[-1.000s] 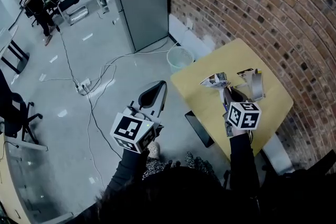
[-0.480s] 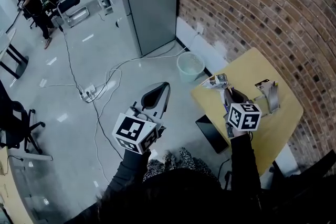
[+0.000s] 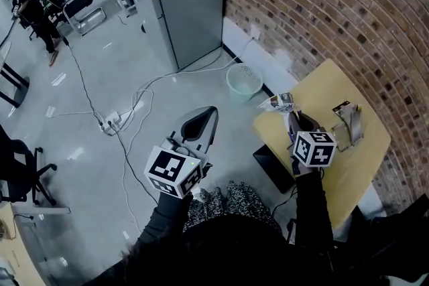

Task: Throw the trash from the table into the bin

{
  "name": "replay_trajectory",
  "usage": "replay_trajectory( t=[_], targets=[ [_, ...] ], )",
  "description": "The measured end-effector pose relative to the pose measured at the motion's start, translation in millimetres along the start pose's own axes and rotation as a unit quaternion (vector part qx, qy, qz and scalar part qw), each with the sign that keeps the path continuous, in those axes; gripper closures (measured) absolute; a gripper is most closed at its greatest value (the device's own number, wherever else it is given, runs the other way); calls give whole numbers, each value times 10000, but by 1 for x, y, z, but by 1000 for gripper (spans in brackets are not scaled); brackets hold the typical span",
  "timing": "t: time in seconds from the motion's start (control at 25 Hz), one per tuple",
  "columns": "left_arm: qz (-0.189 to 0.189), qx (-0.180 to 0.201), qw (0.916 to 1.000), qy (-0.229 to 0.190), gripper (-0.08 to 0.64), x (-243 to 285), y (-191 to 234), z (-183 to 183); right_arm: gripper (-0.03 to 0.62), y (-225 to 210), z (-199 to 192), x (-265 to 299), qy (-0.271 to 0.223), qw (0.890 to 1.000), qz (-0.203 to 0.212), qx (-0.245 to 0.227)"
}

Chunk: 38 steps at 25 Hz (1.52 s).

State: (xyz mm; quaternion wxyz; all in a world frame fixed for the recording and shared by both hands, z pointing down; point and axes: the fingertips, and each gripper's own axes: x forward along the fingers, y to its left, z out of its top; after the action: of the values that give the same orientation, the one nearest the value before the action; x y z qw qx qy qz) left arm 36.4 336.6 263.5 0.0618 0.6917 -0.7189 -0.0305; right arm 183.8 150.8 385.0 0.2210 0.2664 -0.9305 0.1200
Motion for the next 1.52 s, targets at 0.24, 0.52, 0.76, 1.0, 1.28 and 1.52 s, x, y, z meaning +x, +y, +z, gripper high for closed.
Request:
replay_trajectory(
  t=[0.24,0.52,0.76,1.0,1.28,1.52],
  targets=[
    [-17,-3,10000,39,554,24,27,2,568,0,22,31,-81,9999,-72,-36],
    [32,24,10000,17,554,76,64,11,568,-17,60,86,-169,9998,-30,-128],
    [-29,11,10000,-28,554,135,88,24,568,-45,96,129,-214,9997,-25,-138],
    [-155,63,9999,36,554,194,101,28,568,-70,110,166,-166,9999,15,-42],
    [-184,101,9996,165,554,231,117,28,568,-94,118,196,-148,9998,-65,121],
    [-346,89,9992,201,554,255,132,25,568,-96,121,215,-101,9997,-132,177]
  ],
)
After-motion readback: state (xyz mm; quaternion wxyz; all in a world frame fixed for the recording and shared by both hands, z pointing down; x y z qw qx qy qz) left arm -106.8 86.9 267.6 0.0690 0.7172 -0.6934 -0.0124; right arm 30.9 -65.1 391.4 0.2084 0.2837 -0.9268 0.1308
